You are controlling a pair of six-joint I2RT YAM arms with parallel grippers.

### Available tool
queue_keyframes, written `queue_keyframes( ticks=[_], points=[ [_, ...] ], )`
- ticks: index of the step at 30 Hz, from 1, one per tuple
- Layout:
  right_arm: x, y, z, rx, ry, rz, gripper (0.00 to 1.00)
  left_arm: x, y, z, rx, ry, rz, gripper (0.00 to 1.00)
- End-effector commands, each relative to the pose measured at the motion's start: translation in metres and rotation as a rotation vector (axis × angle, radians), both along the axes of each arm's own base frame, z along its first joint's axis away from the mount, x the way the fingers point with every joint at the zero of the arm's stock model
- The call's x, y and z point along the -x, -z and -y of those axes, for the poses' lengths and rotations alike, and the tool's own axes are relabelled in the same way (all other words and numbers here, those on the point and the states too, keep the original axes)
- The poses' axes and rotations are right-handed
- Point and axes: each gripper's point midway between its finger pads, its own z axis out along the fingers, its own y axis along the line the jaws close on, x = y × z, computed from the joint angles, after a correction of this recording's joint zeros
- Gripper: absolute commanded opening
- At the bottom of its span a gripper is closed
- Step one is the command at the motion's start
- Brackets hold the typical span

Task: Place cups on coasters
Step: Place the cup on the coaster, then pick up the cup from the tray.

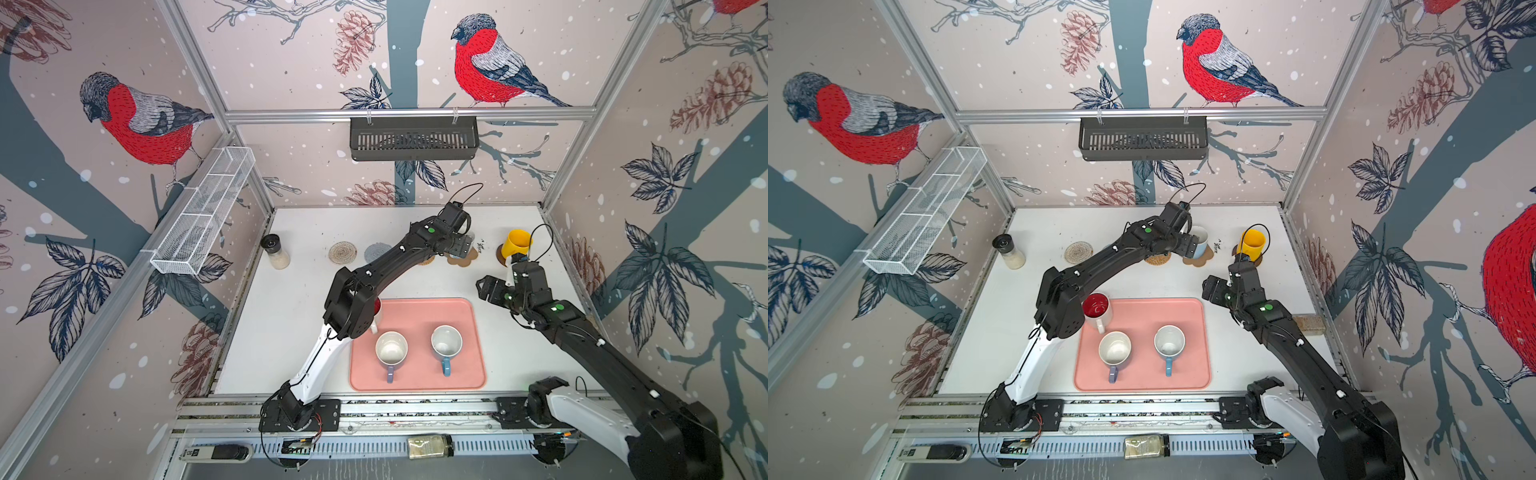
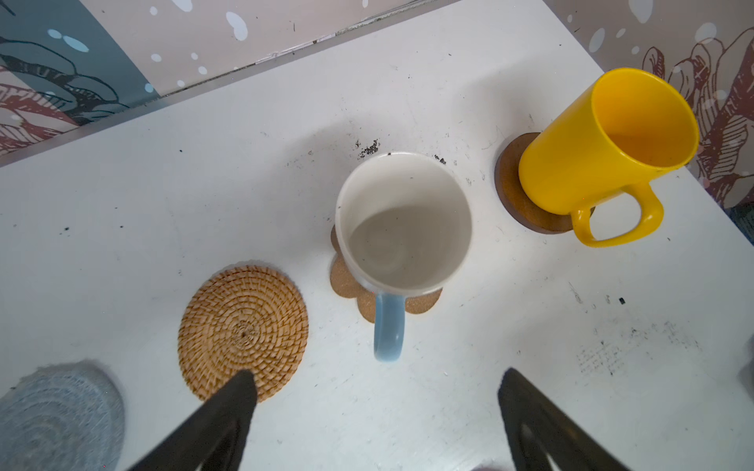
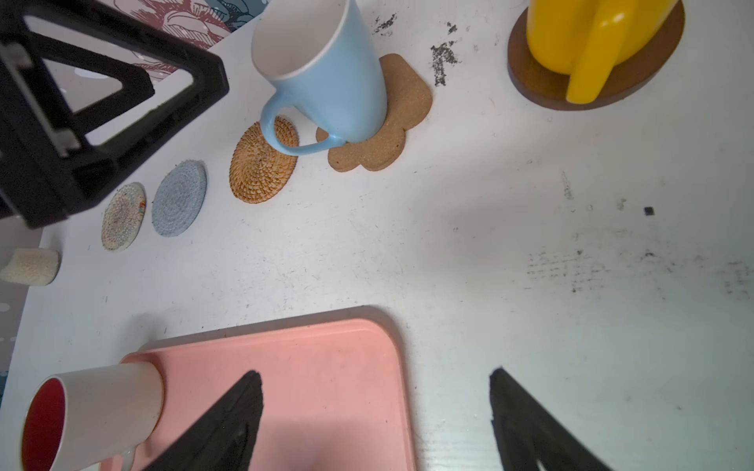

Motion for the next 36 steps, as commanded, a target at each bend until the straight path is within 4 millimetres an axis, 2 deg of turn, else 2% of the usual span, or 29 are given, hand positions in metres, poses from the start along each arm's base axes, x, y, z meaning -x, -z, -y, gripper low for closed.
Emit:
queue_keyframes(
  ticks=[1,5,10,13,17,21,27,32,35,36],
  points=[
    [0.008,-0.005,-0.001,0.034,0.011,-0.017,0.84,0.005,-0.020,-0.014,0.002,-0.036,0.023,0.92],
    [0.016,-0.016,-0.012,0.059,-0.019,-0.018,0.75,0.022,-0.022,-0.039,-0.038,-0.064,-0.009,0.90],
    [0.028,-0.019,-0.032,0.118,-0.084,-0.065,0.73,0.050,-0.018,-0.072,-0.039,-0.103,-0.027,0.89],
    [0.040,-0.020,-0.043,0.139,-0.107,-0.104,0.70,0.069,-0.018,-0.093,-0.028,-0.121,-0.035,0.89],
    [0.060,-0.024,-0.057,0.114,-0.143,-0.145,0.61,0.096,-0.011,-0.123,-0.025,-0.149,-0.049,0.89],
    [0.084,-0.021,-0.071,0.126,-0.191,-0.203,0.55,0.112,-0.010,-0.148,-0.017,-0.183,-0.032,0.89],
    [0.116,-0.019,-0.088,0.138,-0.241,-0.269,0.55,0.129,-0.003,-0.172,-0.009,-0.221,-0.021,0.89],
    [0.143,-0.013,-0.100,0.143,-0.274,-0.323,0.58,0.133,0.006,-0.183,-0.012,-0.249,-0.005,0.87],
    [0.160,-0.007,-0.107,0.133,-0.296,-0.366,0.53,0.132,0.011,-0.184,-0.009,-0.261,-0.009,0.86],
    [0.165,-0.007,-0.108,0.130,-0.302,-0.374,0.48,0.132,0.012,-0.184,-0.004,-0.266,-0.008,0.86]
  ],
)
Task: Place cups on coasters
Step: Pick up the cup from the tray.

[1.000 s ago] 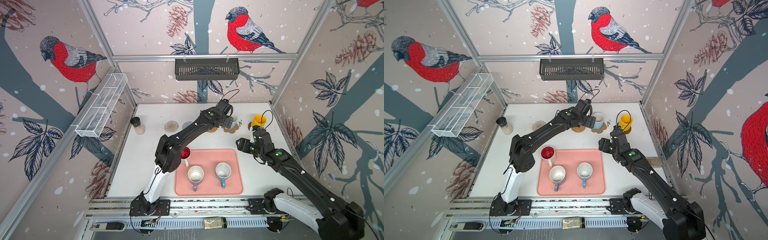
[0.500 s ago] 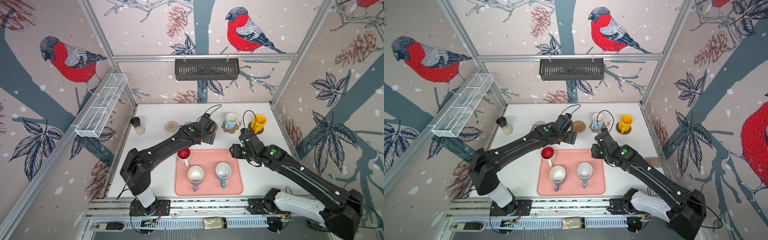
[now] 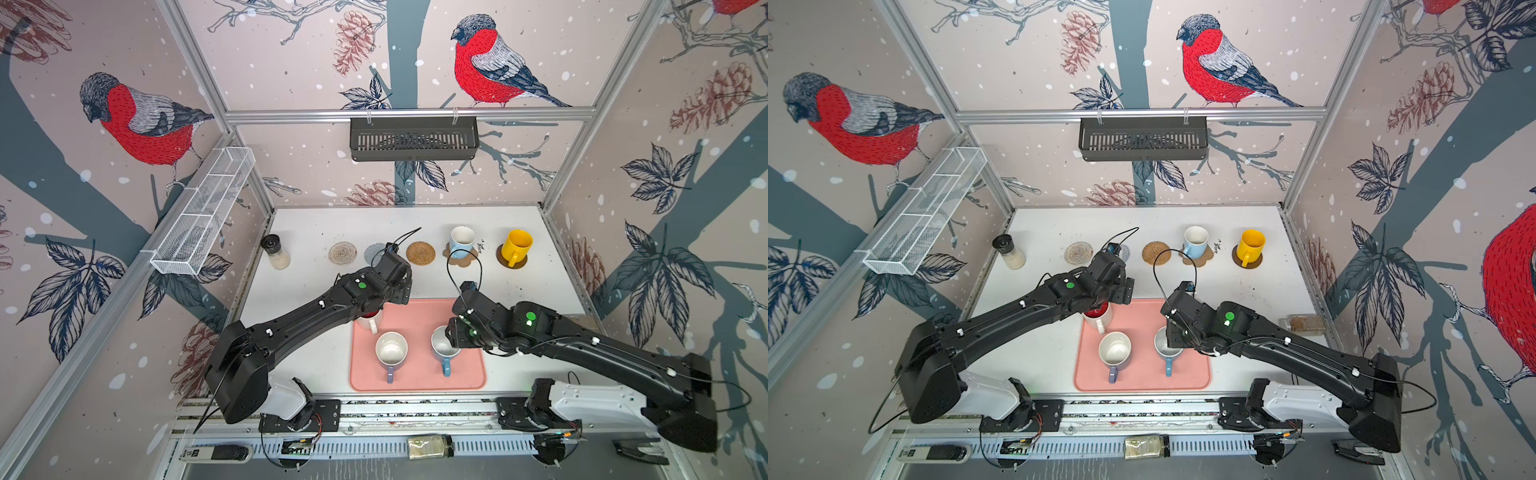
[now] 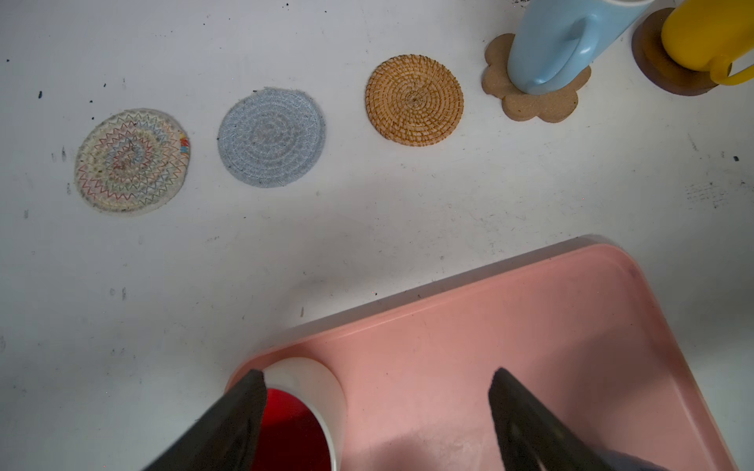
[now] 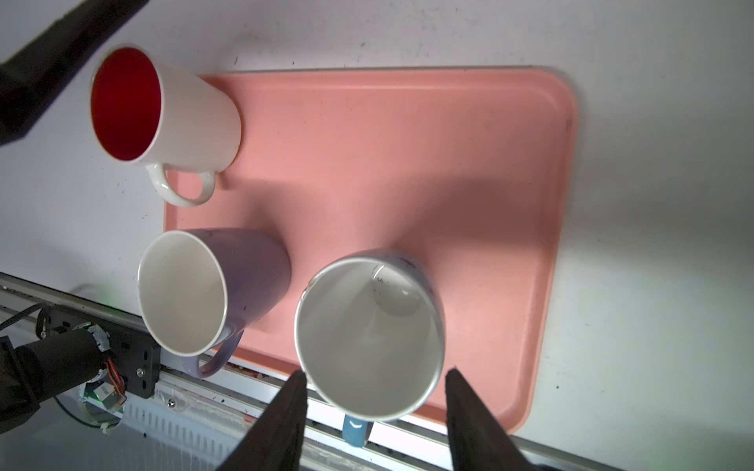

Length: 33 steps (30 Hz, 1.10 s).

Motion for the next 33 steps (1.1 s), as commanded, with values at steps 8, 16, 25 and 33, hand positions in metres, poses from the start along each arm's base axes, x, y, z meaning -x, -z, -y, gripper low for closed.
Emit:
queue_keyframes(
  ticks=[8,16,25,33],
  points=[
    [0.026,0.006,-0.002,0.011,0.036,-0.094,0.22,-0.007,0.002,0.009,0.078,-0.022,0.031,0.86],
    [0.040,0.020,-0.005,0.051,0.018,-0.146,0.32,-0.007,0.006,0.008,0.080,-0.026,0.036,0.85],
    [0.048,0.032,-0.009,0.066,0.015,-0.168,0.43,-0.007,0.007,0.011,0.082,-0.017,0.029,0.85],
    [0.047,0.049,-0.012,0.078,0.014,-0.171,0.43,-0.007,0.011,0.013,0.086,-0.013,0.023,0.85]
  ],
)
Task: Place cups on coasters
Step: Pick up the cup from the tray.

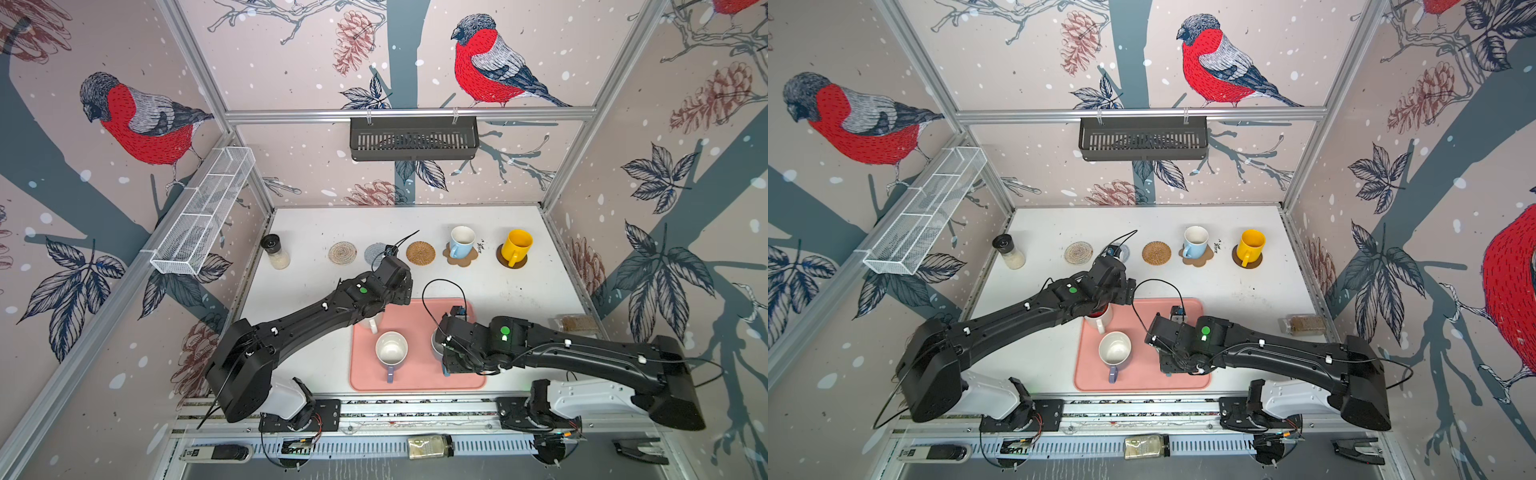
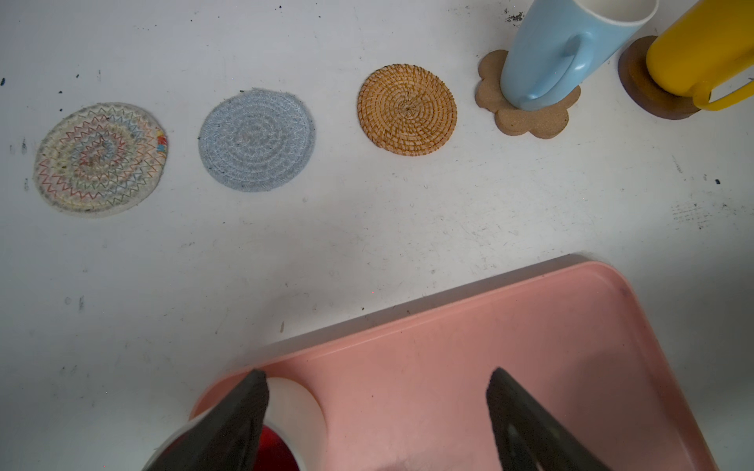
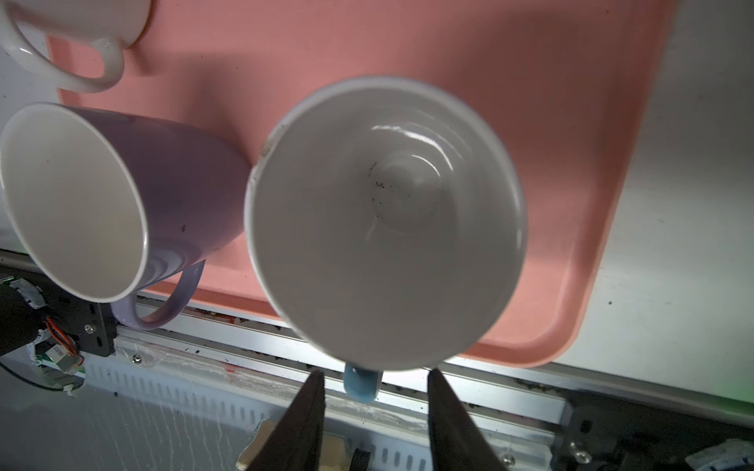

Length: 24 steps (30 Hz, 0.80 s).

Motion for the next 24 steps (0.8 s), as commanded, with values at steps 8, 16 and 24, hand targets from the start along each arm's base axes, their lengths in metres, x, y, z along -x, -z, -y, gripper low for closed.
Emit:
queue_keyframes(
  ticks=[8,16,24],
  points=[
    [-0.006,0.016,-0.012,-0.016,0.002,0.003,0.43,0.000,0.001,0.003,0.022,-0.003,-0.002,0.85],
    [-0.013,0.036,-0.011,0.040,-0.003,0.002,0.38,0.006,0.010,-0.005,0.011,-0.015,-0.021,0.85],
    [-0.021,0.045,-0.007,0.070,0.005,0.014,0.34,0.011,0.008,-0.008,0.021,-0.015,-0.022,0.85]
  ],
)
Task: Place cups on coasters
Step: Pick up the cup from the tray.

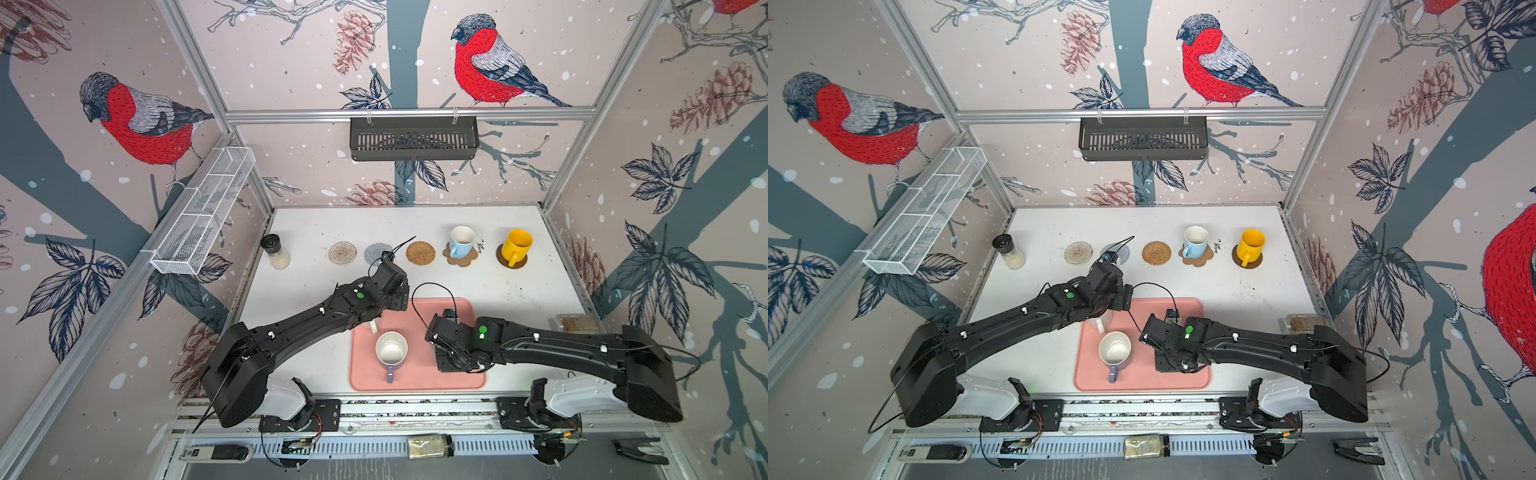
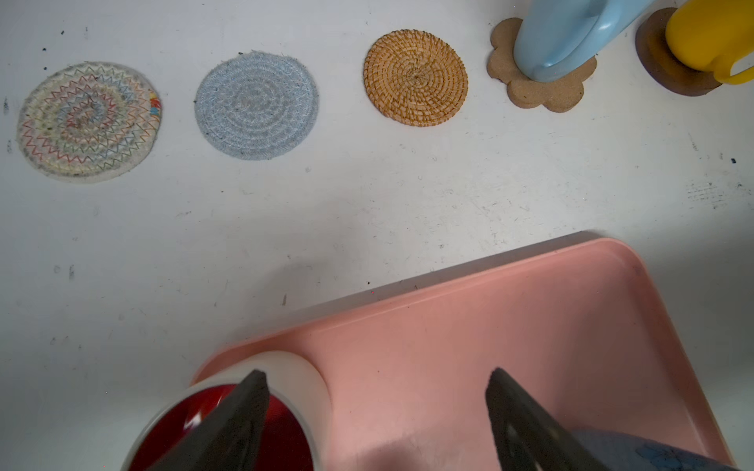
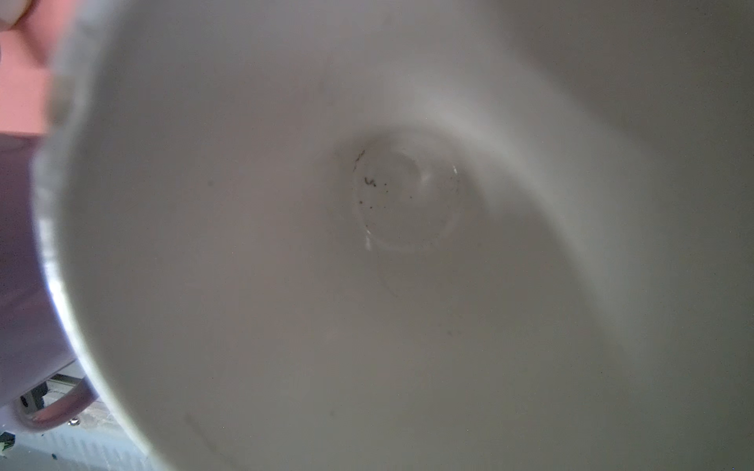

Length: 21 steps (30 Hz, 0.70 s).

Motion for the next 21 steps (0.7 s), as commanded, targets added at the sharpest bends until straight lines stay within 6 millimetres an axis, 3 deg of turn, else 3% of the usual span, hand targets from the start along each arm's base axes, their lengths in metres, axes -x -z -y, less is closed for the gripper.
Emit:
queue_keyframes(
  ticks=[1,10,15,21],
  points=[
    [-0.0075,0.0010,0.0016,0.022,-0.008,0.037,0.33,-0.0015,-0.0040,0.0005,0.012,-0.006,0.013,0.85],
    [-0.0103,0.0016,0.0052,0.027,-0.001,0.039,0.20,-0.0019,-0.0036,0.0006,0.012,-0.007,0.015,0.85],
    [-0.0135,-0.0016,0.0077,0.022,0.004,0.054,0.05,-0.0019,-0.0022,0.0009,0.011,-0.008,0.010,0.85],
    [-0.0167,-0.0027,0.0087,0.027,-0.003,0.072,0.03,-0.0024,-0.0012,0.0013,0.006,-0.009,0.004,0.85]
  ],
)
